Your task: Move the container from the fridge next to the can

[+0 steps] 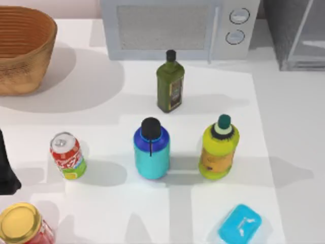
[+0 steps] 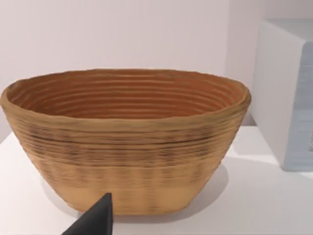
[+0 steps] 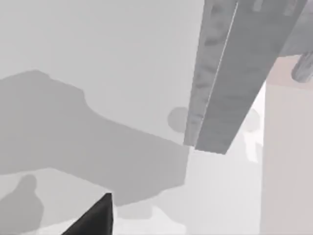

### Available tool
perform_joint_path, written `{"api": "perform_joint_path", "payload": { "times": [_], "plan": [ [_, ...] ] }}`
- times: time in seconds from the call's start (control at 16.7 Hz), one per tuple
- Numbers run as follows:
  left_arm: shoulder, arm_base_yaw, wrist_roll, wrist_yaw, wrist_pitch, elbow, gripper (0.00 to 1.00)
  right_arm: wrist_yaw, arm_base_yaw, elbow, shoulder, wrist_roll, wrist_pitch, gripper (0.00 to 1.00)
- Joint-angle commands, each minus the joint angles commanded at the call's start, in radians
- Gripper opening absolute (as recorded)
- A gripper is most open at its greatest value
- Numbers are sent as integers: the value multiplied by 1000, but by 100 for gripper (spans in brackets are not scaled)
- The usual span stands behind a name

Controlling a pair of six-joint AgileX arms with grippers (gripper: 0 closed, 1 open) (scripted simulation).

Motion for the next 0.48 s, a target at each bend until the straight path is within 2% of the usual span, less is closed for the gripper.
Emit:
{"api": "perform_joint_path", "payload": {
  "times": [0.24, 0.48],
  "plan": [
    [0, 0, 0, 0, 0, 0, 100, -78, -175, 60, 200, -167, -19, 100],
    [0, 0, 0, 0, 0, 0, 100, -99, -213, 74, 246, -196, -28, 100]
  ]
}}
